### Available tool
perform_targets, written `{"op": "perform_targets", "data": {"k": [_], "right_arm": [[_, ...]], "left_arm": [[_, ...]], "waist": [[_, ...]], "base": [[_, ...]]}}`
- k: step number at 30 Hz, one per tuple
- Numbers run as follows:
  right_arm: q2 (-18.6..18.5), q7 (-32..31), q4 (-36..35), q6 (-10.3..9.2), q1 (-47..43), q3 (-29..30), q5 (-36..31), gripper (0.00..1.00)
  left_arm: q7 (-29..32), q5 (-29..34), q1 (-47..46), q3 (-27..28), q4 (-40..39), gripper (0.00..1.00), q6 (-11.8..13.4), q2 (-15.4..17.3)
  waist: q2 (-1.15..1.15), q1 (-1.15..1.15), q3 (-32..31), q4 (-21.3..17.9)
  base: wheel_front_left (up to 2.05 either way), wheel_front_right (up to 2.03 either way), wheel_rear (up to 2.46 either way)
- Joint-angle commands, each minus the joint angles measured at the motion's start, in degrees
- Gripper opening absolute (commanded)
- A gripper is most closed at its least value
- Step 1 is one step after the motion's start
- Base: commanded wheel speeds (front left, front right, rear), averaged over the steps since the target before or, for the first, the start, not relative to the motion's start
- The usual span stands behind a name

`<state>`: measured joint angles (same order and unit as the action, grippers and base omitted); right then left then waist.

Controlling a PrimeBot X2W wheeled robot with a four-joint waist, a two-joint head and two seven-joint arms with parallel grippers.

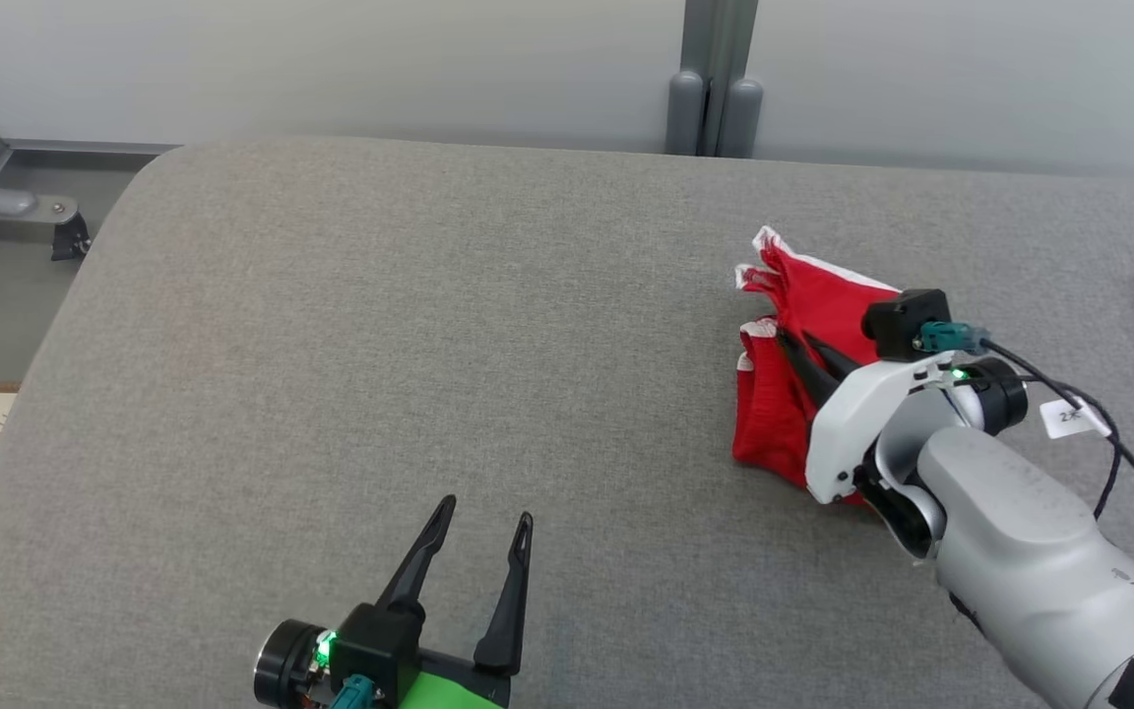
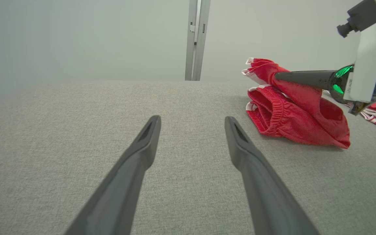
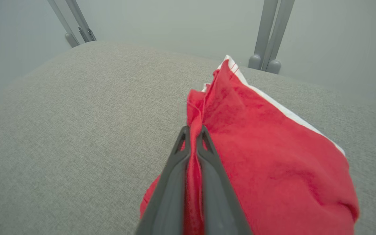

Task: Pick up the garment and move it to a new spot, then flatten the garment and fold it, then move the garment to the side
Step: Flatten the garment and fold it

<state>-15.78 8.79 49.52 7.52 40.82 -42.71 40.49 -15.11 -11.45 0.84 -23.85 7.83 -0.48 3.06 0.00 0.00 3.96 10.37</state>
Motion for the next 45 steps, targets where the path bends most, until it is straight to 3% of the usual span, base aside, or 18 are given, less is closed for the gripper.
{"op": "perform_targets", "data": {"k": [1,4,5,6,7,8,12,16,25,31,37,45], "right_arm": [[0.9,-0.8,-0.2,-0.06,-1.5,0.0,-0.8,0.0],[2.3,-2.0,-0.4,-0.06,-2.8,-0.2,-1.4,0.0],[2.6,-2.2,-0.4,-0.06,-3.3,0.1,-1.4,0.1],[2.9,-2.3,-0.5,-0.06,-3.7,0.2,-1.5,0.42],[3.3,-2.1,-0.6,-0.06,-4.1,0.4,-1.6,0.94],[3.7,-1.7,-1.0,-0.06,-4.4,0.5,-1.5,1.0],[4.3,0.3,-3.5,-0.08,-5.0,1.7,-0.7,1.0],[2.1,3.8,-6.7,-0.07,-5.6,4.5,-1.8,1.0],[-3.0,6.4,-14.1,-0.06,-15.5,16.9,-9.6,1.0],[-2.7,6.4,-24.7,-0.04,-25.8,23.4,-16.1,1.0],[-0.2,6.4,-34.7,-0.04,-35.0,28.9,-20.8,1.0],[2.3,6.4,-39.9,-0.04,-42.8,31.6,-24.0,1.0]], "left_arm": [[0.0,-0.4,0.6,0.0,0.2,1.0,0.0,0.0],[0.0,-0.7,0.5,-0.1,0.3,1.0,0.0,-0.1],[0.0,-0.8,0.5,-0.1,0.3,1.0,0.1,-0.1],[0.0,-0.7,0.5,-0.1,0.3,1.0,0.1,-0.1],[0.0,-0.7,0.5,-0.1,0.2,1.0,0.2,-0.1],[0.0,-0.7,0.5,-0.1,0.2,1.0,0.3,-0.1],[0.0,-0.9,0.3,0.0,0.0,1.0,0.6,-0.1],[0.0,-0.1,0.2,0.4,-0.8,1.0,0.9,-0.2],[0.0,0.4,2.3,2.8,-4.4,1.0,1.7,-0.1],[0.0,0.1,3.9,4.3,-5.2,1.0,2.6,-0.1],[0.0,1.2,6.6,7.6,-6.8,1.0,3.7,-0.1],[0.0,0.0,11.8,12.4,-8.9,1.0,5.8,-0.1]], "waist": [[0.0,0.0,-0.2,1.3],[0.0,0.0,0.0,1.9],[0.0,0.0,0.1,2.0],[0.0,0.0,0.1,2.1],[0.0,0.0,0.2,2.1],[0.0,0.0,0.3,2.1],[0.0,0.0,0.5,1.1],[0.0,0.0,-0.1,-0.6],[0.0,0.0,-2.5,-6.3],[0.0,0.0,-4.4,-9.0],[0.0,0.0,-5.3,-11.5],[0.0,0.0,-8.0,-13.3]], "base": [[0.0,0.0,0.0],[0.0,0.0,0.0],[0.0,0.0,0.0],[0.0,0.0,0.0],[0.0,0.0,0.0],[0.0,0.0,0.0],[0.0,0.0,0.0],[0.0,0.0,0.0],[0.0,0.0,0.0],[0.0,0.0,0.0],[0.0,0.0,0.0],[0.0,0.0,0.0]]}}
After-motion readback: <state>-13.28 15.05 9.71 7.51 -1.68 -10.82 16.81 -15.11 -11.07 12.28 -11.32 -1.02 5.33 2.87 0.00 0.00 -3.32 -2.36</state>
